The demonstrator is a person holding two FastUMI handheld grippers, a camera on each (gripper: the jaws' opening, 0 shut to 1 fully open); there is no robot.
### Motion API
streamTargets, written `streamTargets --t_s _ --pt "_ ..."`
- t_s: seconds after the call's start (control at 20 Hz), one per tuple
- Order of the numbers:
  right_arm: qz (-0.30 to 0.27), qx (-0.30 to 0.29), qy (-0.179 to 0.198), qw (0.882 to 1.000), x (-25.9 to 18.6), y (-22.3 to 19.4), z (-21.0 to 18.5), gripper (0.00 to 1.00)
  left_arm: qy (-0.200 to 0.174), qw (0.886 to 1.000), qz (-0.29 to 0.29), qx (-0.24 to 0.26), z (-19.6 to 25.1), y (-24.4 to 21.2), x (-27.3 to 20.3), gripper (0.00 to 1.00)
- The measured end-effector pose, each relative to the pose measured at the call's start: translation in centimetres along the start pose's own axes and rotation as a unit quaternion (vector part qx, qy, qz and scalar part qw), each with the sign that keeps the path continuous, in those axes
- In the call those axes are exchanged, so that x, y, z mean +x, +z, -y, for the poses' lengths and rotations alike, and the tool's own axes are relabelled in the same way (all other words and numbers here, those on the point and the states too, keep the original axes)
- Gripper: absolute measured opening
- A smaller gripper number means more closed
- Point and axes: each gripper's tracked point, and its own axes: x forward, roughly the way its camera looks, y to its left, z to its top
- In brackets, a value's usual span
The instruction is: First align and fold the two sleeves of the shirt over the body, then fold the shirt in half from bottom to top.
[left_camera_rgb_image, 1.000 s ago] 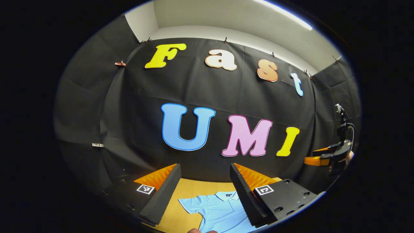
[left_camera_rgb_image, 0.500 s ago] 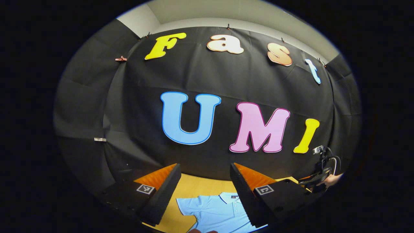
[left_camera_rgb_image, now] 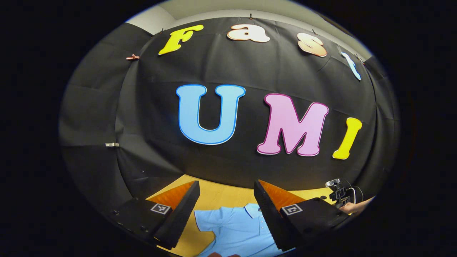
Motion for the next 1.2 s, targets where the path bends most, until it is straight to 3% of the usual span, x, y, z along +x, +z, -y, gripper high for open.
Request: streamTargets --t_s 0.15,0.2,0.35,0.4,0.45,0.55,0.7,0.75,0.85,0.9,0.95,1.0,1.15,1.2 --pt "-0.005 0.021 0.006 1.0 -0.9 0.1 0.1 0.96 0.003 1.0 0.0 -0.005 -1.6 0.2 0.2 0.97" --pt "0.001 0.017 0.013 1.0 0.0 0.0 -0.3 0.87 0.001 1.0 -0.007 -0.008 -1.6 -0.2 0.4 0.97" --pt "0.012 0.029 0.004 1.0 -0.1 0.7 -1.4 0.13 -0.007 1.0 -0.013 -0.012 -1.8 -0.5 0.9 0.97" --pt "0.014 0.03 0.001 0.999 -0.1 0.9 -1.5 0.13 -0.009 1.0 -0.01 -0.009 -1.8 -0.4 1.0 0.97" --pt "0.022 0.027 0.005 0.999 -0.6 1.5 -1.9 0.02 -0.011 1.0 -0.009 -0.006 -2.0 -0.3 1.1 0.97" --pt "0.052 0.029 0.025 0.998 -2.2 3.7 -3.6 0.08 -0.013 1.0 -0.003 0.0 -2.5 0.0 1.1 0.97" --pt "0.089 0.05 0.082 0.991 -5.2 6.7 -8.4 0.03 -0.019 1.0 -0.012 -0.016 -3.3 -1.0 1.7 0.97" --pt "0.092 0.058 0.1 0.989 -6.0 7.2 -10.2 0.07 -0.02 0.999 -0.024 -0.023 -3.6 -2.1 2.1 0.97" --pt "0.082 0.066 0.137 0.985 -6.5 7.1 -13.8 0.02 -0.015 0.998 -0.053 -0.028 -4.9 -4.6 2.6 0.97" --pt "0.076 0.06 0.146 0.984 -6.0 6.7 -15.0 0.08 -0.022 0.997 -0.062 -0.034 -5.2 -5.5 2.7 0.97" --pt "0.068 0.049 0.146 0.986 -5.2 6.0 -15.8 0.08 -0.025 0.996 -0.069 -0.041 -5.5 -6.4 2.8 0.97" --pt "0.062 0.045 0.147 0.986 -4.3 5.4 -16.4 0.14 -0.024 0.996 -0.075 -0.048 -6.0 -7.3 3.2 0.97" --pt "0.046 0.086 0.145 0.985 -2.8 4.1 -17.2 0.44 -0.001 0.99 -0.117 -0.077 -7.8 -11.5 4.6 0.97" --pt "0.05 0.099 0.145 0.983 -3.1 4.4 -17.0 0.58 0.004 0.987 -0.132 -0.087 -8.2 -12.8 5.0 0.97"
